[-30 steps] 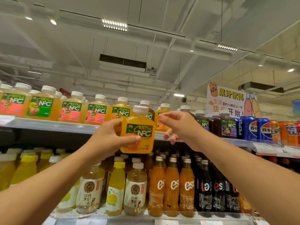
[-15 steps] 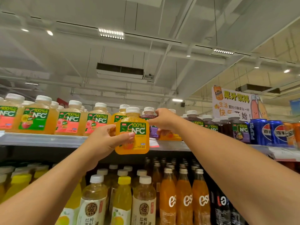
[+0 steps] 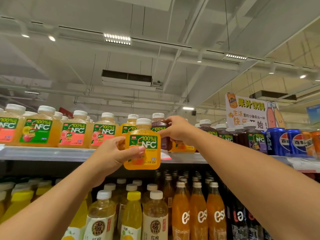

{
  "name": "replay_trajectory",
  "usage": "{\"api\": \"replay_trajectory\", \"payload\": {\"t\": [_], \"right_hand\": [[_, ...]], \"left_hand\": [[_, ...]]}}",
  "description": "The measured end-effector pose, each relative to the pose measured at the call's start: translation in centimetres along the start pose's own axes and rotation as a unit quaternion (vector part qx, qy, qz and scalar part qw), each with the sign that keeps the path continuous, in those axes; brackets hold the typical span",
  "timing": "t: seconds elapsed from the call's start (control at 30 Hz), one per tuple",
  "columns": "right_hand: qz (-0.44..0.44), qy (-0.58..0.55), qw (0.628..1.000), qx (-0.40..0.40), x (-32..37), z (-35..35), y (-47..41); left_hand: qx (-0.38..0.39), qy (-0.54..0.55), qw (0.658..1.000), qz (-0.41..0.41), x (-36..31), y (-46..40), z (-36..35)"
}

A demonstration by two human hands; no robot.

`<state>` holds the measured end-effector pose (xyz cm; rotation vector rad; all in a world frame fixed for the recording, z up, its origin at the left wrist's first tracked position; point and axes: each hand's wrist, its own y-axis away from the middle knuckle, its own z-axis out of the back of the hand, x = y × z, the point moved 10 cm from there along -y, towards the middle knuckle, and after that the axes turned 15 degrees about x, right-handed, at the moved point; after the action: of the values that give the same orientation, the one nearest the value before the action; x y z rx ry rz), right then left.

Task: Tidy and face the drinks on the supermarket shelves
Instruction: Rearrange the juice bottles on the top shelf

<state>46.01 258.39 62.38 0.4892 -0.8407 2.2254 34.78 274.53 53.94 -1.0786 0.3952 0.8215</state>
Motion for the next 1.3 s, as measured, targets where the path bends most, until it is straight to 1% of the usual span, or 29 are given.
{"api": "replay_trajectory", "payload": {"t": [0.07,0.23,0.37,0.47,0.57,0.67,0.77,0.83,0.93,1.07,1.13,1.3], "right_hand": [[0.022,-0.004,1.0,-0.007,0.6,0.1,0.8],[0.082,-0.073,0.994,-0.002,1.1,1.3,3.9],[0.093,-0.08,0.992,-0.005,-0.1,5.1,8.4],[0.089,-0.081,0.993,-0.004,-2.2,8.4,11.7],[0.078,-0.073,0.994,-0.008,-4.9,11.6,14.5],[0.063,-0.069,0.995,-0.02,-7.9,14.8,16.6],[0.047,-0.065,0.996,-0.042,-10.5,17.8,18.0],[0.042,-0.071,0.995,-0.049,-12.0,19.4,18.5],[0.033,-0.072,0.995,-0.056,-14.1,21.2,18.3],[0.022,-0.037,0.998,-0.047,-15.9,21.6,16.6],[0.02,-0.037,0.998,-0.045,-16.4,21.5,15.5],[0.011,-0.015,0.999,-0.027,-17.1,19.8,12.0]], "left_hand": [[-0.003,-0.003,1.0,0.001,0.0,0.1,0.0],[-0.003,0.003,1.0,0.003,0.2,0.5,0.0],[-0.002,-0.01,1.0,-0.008,-1.2,0.7,-0.7],[-0.033,-0.01,0.999,-0.033,-2.6,0.5,-1.8],[-0.041,-0.001,0.998,-0.046,-4.4,-1.0,-5.2],[-0.019,-0.009,0.998,-0.053,-6.1,-3.8,-10.2],[0.008,0.02,0.999,-0.049,-6.8,-6.5,-15.0],[0.028,0.031,0.998,-0.04,-6.7,-7.8,-17.6],[0.034,0.027,0.999,-0.022,-5.9,-9.2,-19.5],[0.018,0.013,1.0,-0.008,-5.5,-9.8,-19.2],[0.005,0.018,1.0,-0.006,-5.4,-9.9,-18.8],[0.008,0.01,1.0,0.003,-4.8,-10.2,-18.7]]}}
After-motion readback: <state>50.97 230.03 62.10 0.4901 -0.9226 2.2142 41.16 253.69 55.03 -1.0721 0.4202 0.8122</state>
